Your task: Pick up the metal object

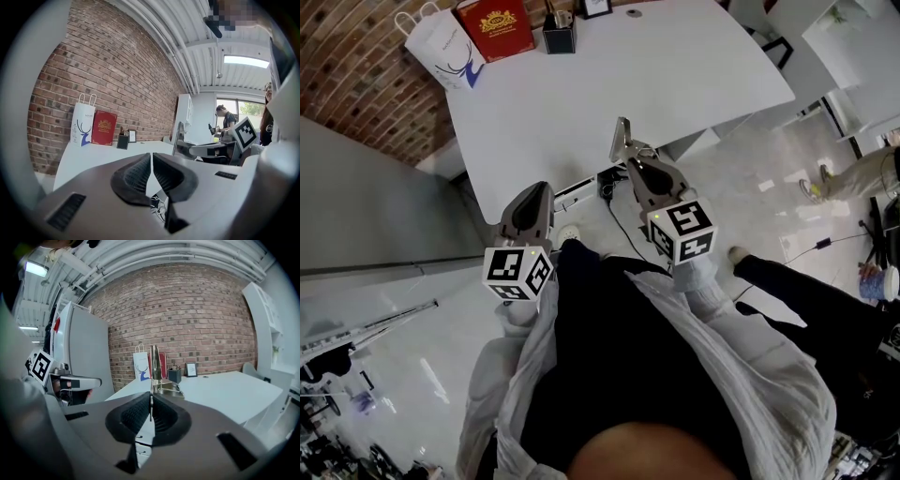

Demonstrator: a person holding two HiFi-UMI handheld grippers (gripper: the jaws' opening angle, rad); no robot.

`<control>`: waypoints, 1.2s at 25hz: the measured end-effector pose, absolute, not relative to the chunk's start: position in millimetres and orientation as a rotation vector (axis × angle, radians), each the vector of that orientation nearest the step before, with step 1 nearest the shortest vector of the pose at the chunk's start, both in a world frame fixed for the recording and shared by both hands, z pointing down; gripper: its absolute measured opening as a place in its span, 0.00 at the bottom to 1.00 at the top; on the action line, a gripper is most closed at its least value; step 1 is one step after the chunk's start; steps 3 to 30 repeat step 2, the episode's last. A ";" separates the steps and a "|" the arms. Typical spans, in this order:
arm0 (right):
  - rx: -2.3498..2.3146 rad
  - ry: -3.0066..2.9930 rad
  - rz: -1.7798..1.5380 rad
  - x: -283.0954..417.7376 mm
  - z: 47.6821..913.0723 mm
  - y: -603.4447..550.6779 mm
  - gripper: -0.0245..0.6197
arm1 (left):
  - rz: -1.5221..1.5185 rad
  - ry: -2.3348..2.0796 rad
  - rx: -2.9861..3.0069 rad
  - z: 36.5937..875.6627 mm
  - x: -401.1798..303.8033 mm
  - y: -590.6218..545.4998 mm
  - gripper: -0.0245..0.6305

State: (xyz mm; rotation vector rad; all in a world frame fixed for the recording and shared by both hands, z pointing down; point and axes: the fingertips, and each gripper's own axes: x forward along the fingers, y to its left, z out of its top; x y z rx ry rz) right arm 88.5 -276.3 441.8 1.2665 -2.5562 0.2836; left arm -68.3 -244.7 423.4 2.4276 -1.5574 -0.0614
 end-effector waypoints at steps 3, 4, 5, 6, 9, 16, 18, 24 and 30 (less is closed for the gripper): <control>1.261 -2.557 0.283 87.5 441.6 -275.2 0.05 | -0.065 -1.558 2.425 422.8 -68.5 -243.3 0.08; 1.261 -2.557 0.283 87.5 441.6 -275.2 0.05 | -0.065 -1.558 2.425 422.8 -68.5 -243.3 0.08; 1.261 -2.557 0.283 87.5 441.6 -275.2 0.05 | -0.065 -1.558 2.425 422.8 -68.5 -243.3 0.08; 1.261 -2.557 0.283 87.5 441.6 -275.2 0.05 | -0.065 -1.558 2.425 422.8 -68.5 -243.3 0.08; 1.261 -2.557 0.283 87.5 441.6 -275.2 0.05 | -0.065 -1.558 2.425 422.8 -68.5 -243.3 0.08; 1.261 -2.557 0.283 87.5 441.6 -275.2 0.05 | -0.065 -1.558 2.425 422.8 -68.5 -243.3 0.08; 1.261 -2.557 0.283 87.5 441.6 -275.2 0.05 | -0.065 -1.558 2.425 422.8 -68.5 -243.3 0.08; 1.261 -2.557 0.283 87.5 441.6 -275.2 0.05 | -0.065 -1.558 2.425 422.8 -68.5 -243.3 0.08; 1.261 -2.557 0.283 87.5 441.6 -275.2 0.05 | -0.065 -1.558 2.425 422.8 -68.5 -243.3 0.08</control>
